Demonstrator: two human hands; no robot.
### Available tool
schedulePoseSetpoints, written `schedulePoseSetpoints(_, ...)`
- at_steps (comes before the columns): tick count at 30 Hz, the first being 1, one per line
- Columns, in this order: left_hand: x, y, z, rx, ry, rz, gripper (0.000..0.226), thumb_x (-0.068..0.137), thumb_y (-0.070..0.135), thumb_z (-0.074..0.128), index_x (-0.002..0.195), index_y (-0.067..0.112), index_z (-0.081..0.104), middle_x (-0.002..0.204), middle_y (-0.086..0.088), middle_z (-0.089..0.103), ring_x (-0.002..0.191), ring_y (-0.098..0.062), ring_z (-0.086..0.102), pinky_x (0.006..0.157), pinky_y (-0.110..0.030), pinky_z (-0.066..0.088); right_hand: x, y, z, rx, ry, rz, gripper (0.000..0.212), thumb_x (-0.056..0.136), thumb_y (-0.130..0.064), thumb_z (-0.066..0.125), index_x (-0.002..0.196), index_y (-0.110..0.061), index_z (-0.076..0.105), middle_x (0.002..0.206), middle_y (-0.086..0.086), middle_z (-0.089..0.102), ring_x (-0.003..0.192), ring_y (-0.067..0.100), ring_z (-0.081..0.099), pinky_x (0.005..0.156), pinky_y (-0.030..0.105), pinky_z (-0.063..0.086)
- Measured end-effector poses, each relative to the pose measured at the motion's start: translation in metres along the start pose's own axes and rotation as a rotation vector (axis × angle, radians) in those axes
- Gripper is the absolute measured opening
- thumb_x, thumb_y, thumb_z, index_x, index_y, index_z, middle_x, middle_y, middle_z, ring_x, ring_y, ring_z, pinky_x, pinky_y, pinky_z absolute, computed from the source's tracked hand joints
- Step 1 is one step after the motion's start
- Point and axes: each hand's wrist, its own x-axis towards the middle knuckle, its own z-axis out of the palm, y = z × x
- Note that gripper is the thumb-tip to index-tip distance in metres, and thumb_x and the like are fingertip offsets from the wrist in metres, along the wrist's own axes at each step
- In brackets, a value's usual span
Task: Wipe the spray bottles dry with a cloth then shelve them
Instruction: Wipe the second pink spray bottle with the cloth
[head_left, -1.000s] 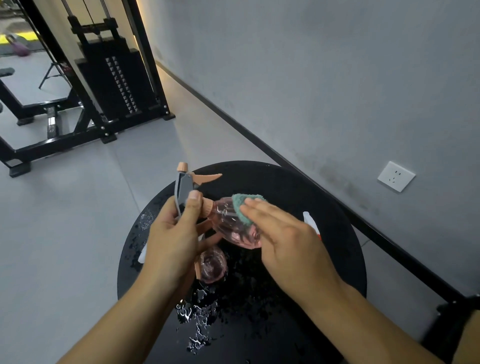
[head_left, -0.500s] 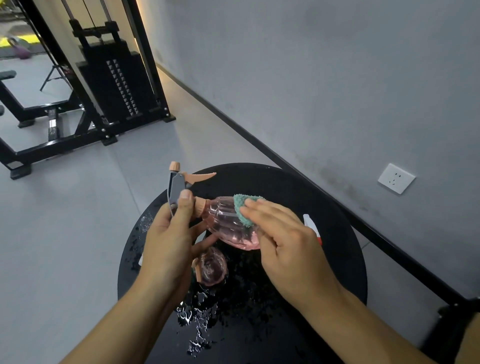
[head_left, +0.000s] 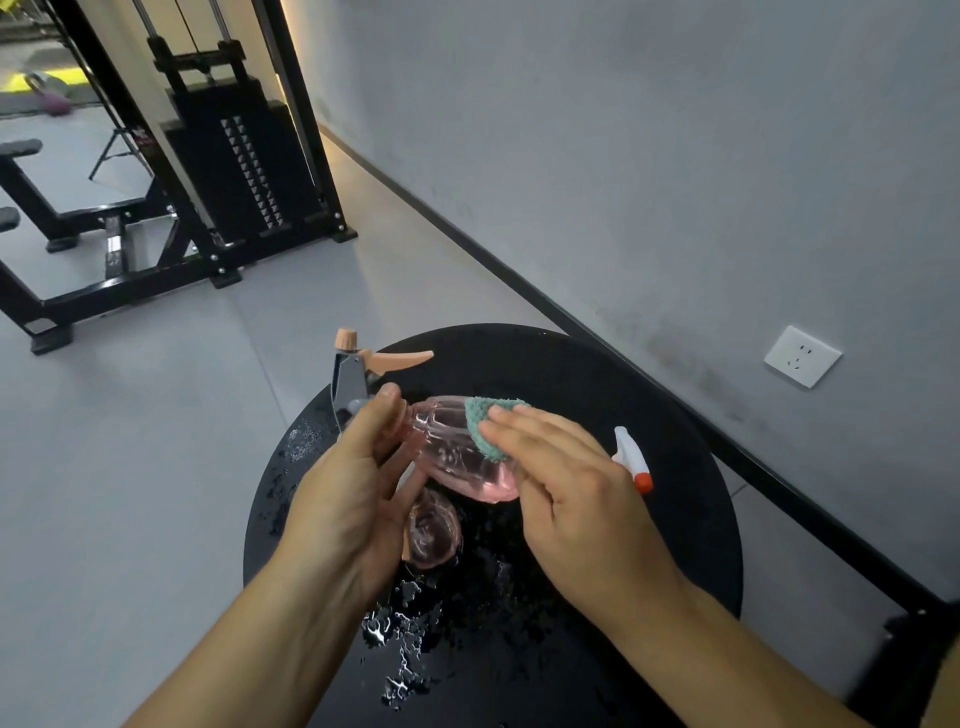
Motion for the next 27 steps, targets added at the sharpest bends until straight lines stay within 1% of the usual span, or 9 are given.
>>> schedulePoseSetpoints(3,-0.003,0.0,-0.002,0.063,0.014,-0.022,0.029,0.097,0.038,0.074,0.071,0.027,0.081,0.095,0.007,0.08,0.098,-0.013,0.077,0.093,-0.039,0.057,-0.001,-0.002,0.0,-0.002,-0.015,0.023,0.047,0.092,0.005,0.06,0.134,-0.017,0.064,0.137,-0.008,0.061,0.136,0.0,0.044,0.113,0.01,0.028)
schedulePoseSetpoints(6,-0.008,0.001,-0.002,0.066,0.015,-0.044,0.023,0.098,0.041,0.072,0.088,0.023,0.081,0.097,0.007,0.082,0.111,-0.02,0.073,0.103,-0.039,0.051,-0.002,-0.001,0.003,-0.032,-0.047,0.035,0.048,0.093,0.002,0.061,0.135,-0.02,0.063,0.138,-0.01,0.059,0.136,-0.002,0.042,0.113,0.01,0.027)
schedulePoseSetpoints(9,-0.013,-0.001,0.0,0.025,0.012,-0.057,0.017,0.098,0.036,0.073,0.094,0.02,0.08,0.094,0.007,0.081,0.113,-0.021,0.072,0.104,-0.035,0.052,-0.002,0.0,0.004,-0.081,-0.045,0.054,0.052,0.091,0.003,0.063,0.136,-0.023,0.061,0.14,-0.012,0.058,0.136,-0.001,0.043,0.116,0.022,0.032)
schedulePoseSetpoints(14,-0.023,-0.011,0.008,0.014,-0.005,-0.115,0.037,0.098,0.033,0.071,0.063,0.026,0.082,0.086,0.009,0.079,0.096,-0.016,0.073,0.086,-0.032,0.05,-0.003,-0.011,0.009,-0.157,-0.098,-0.028,0.054,0.088,0.005,0.063,0.137,-0.017,0.061,0.14,-0.003,0.059,0.137,0.009,0.046,0.115,0.024,0.032)
schedulePoseSetpoints(15,-0.024,-0.012,0.01,0.012,-0.008,-0.129,0.039,0.098,0.033,0.071,0.062,0.026,0.082,0.086,0.009,0.079,0.095,-0.017,0.072,0.09,-0.034,0.05,-0.004,-0.011,0.01,-0.163,-0.109,-0.043,0.054,0.087,0.005,0.063,0.136,-0.016,0.061,0.14,-0.003,0.06,0.137,0.01,0.046,0.115,0.025,0.032)
schedulePoseSetpoints(17,-0.025,-0.012,0.011,0.015,-0.015,-0.137,0.041,0.099,0.034,0.069,0.062,0.026,0.082,0.086,0.009,0.08,0.095,-0.018,0.072,0.101,-0.038,0.048,-0.003,-0.009,0.008,-0.169,-0.117,-0.047,0.056,0.085,0.007,0.062,0.136,-0.016,0.061,0.14,-0.002,0.06,0.137,0.011,0.046,0.114,0.028,0.036)
schedulePoseSetpoints(21,-0.024,-0.012,0.015,-0.002,-0.028,-0.123,0.046,0.102,0.036,0.065,0.06,0.026,0.083,0.087,0.01,0.082,0.083,-0.014,0.078,0.103,-0.04,0.043,0.001,-0.006,0.002,-0.177,-0.09,-0.004,0.06,0.084,0.011,0.062,0.138,-0.016,0.06,0.141,-0.002,0.059,0.138,0.011,0.046,0.114,0.027,0.038)
schedulePoseSetpoints(24,-0.027,-0.016,0.015,-0.005,-0.035,-0.112,0.035,0.103,0.035,0.065,0.075,0.02,0.081,0.089,0.008,0.082,0.075,-0.009,0.08,0.105,-0.043,0.042,-0.003,-0.011,0.004,-0.182,-0.122,-0.031,0.057,0.086,0.006,0.061,0.139,-0.016,0.059,0.142,-0.002,0.058,0.139,0.01,0.044,0.114,0.029,0.038)
schedulePoseSetpoints(27,-0.026,-0.019,0.013,0.024,-0.042,-0.113,0.033,0.103,0.034,0.065,0.076,0.021,0.08,0.087,0.008,0.082,0.071,-0.007,0.079,0.098,-0.041,0.043,-0.001,-0.006,0.002,-0.173,-0.139,-0.026,0.058,0.087,0.006,0.061,0.14,-0.018,0.058,0.143,-0.004,0.057,0.139,0.009,0.043,0.114,0.027,0.037)
